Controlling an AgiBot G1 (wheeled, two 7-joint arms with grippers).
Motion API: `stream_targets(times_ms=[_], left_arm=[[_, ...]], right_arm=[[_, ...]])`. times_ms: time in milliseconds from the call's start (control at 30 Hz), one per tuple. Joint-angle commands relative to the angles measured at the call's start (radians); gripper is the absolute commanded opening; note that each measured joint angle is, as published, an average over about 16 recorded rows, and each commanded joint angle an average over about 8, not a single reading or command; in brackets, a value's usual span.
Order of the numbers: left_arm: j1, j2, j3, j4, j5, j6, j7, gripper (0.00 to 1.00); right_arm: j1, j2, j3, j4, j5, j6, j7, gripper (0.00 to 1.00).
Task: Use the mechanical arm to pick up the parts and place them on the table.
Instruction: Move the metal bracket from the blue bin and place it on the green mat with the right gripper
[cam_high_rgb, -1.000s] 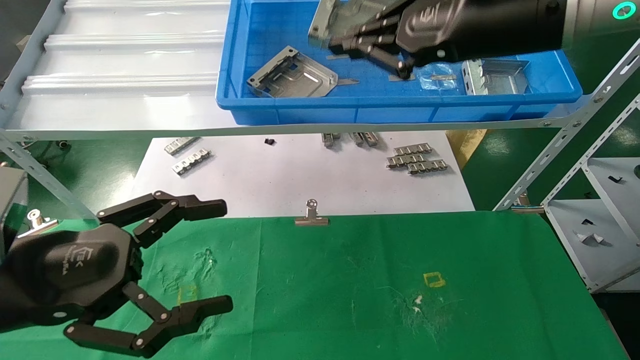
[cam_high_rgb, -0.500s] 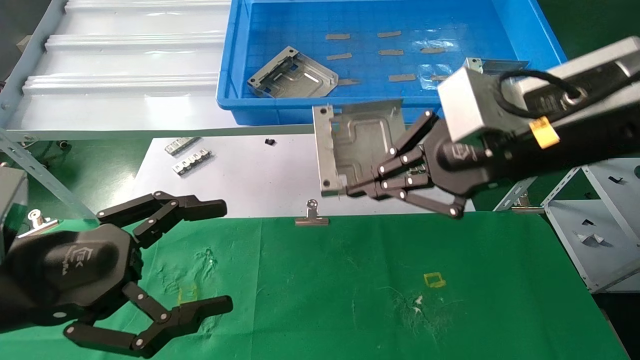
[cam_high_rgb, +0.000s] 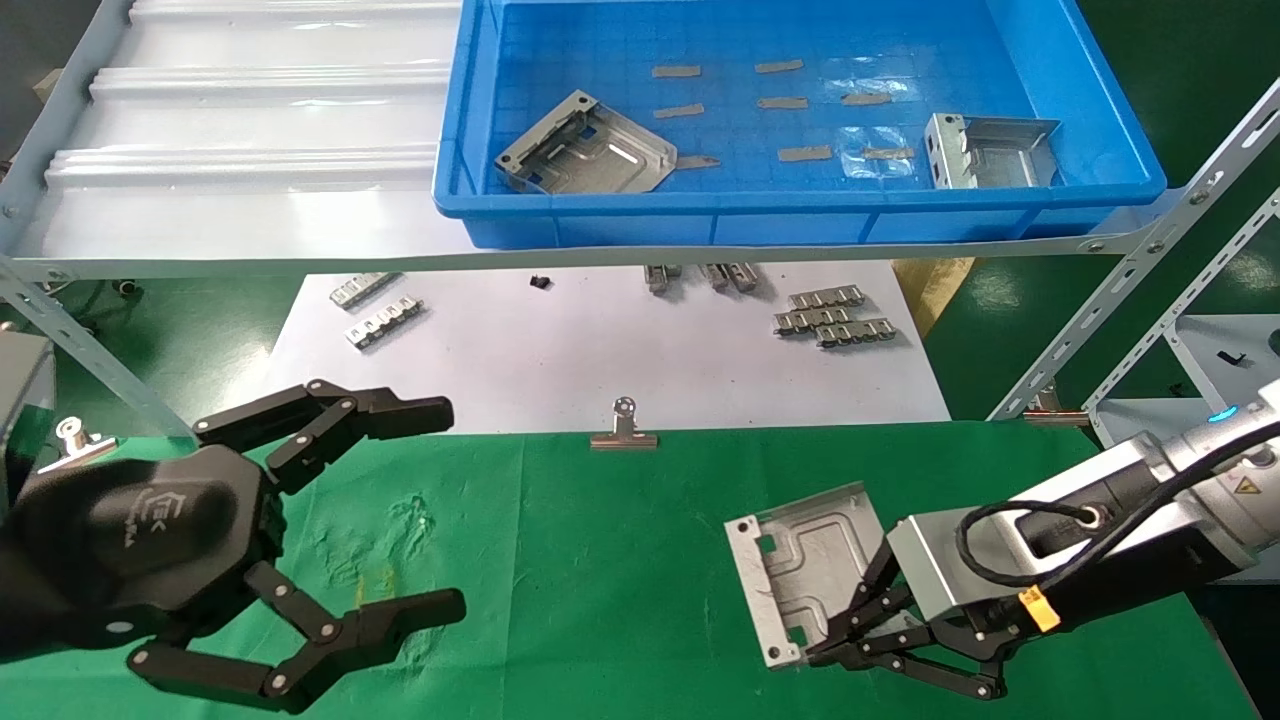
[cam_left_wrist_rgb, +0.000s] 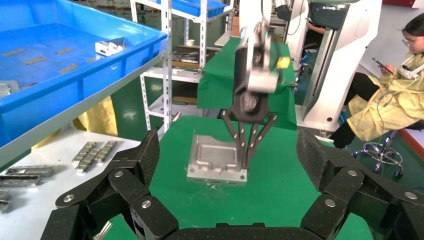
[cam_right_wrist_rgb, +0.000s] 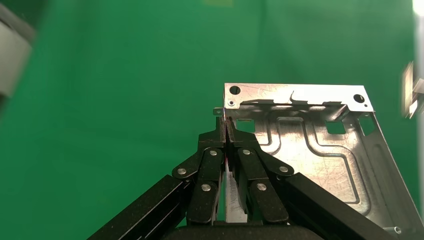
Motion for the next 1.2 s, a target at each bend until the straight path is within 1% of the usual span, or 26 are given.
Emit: stream_targets(times_ms=[33, 233, 533, 733, 1000, 1033, 1067, 1100, 1200], left_arm=[[0.0, 0.0, 0.0, 0.0, 0.0, 0.0, 0.0, 1.0], [0.0, 0.0, 0.0, 0.0, 0.0, 0.0, 0.0, 1.0], [0.0, 0.0, 0.0, 0.0, 0.0, 0.0, 0.0, 1.0], [0.0, 0.0, 0.0, 0.0, 0.0, 0.0, 0.0, 1.0], [0.0, 0.0, 0.0, 0.0, 0.0, 0.0, 0.0, 1.0], [0.0, 0.0, 0.0, 0.0, 0.0, 0.0, 0.0, 1.0], [0.0, 0.0, 0.0, 0.0, 0.0, 0.0, 0.0, 1.0], [0.0, 0.0, 0.0, 0.0, 0.0, 0.0, 0.0, 1.0], [0.0, 0.0, 0.0, 0.0, 0.0, 0.0, 0.0, 1.0]], right_arm=[[-0.023, -0.018, -0.04, -0.05, -0.025, 0.007, -0.052, 0.0], [-0.061, -0.094, -0.078, -0.235, -0.059, 0.015, -0.183, 0.0], [-0.091, -0.168, -0.097, -0.451, -0.079, 0.036, -0.325, 0.0], [-0.108, -0.19, -0.09, -0.557, -0.069, 0.056, -0.395, 0.0], [-0.114, -0.207, -0.075, -0.655, -0.051, 0.09, -0.463, 0.0], [-0.116, -0.209, -0.075, -0.664, -0.051, 0.099, -0.469, 0.02], [-0.117, -0.211, -0.075, -0.673, -0.052, 0.11, -0.475, 0.07], [-0.12, -0.214, -0.075, -0.682, -0.053, 0.122, -0.48, 0.18], [-0.13, -0.222, -0.075, -0.704, -0.054, 0.163, -0.493, 0.56]])
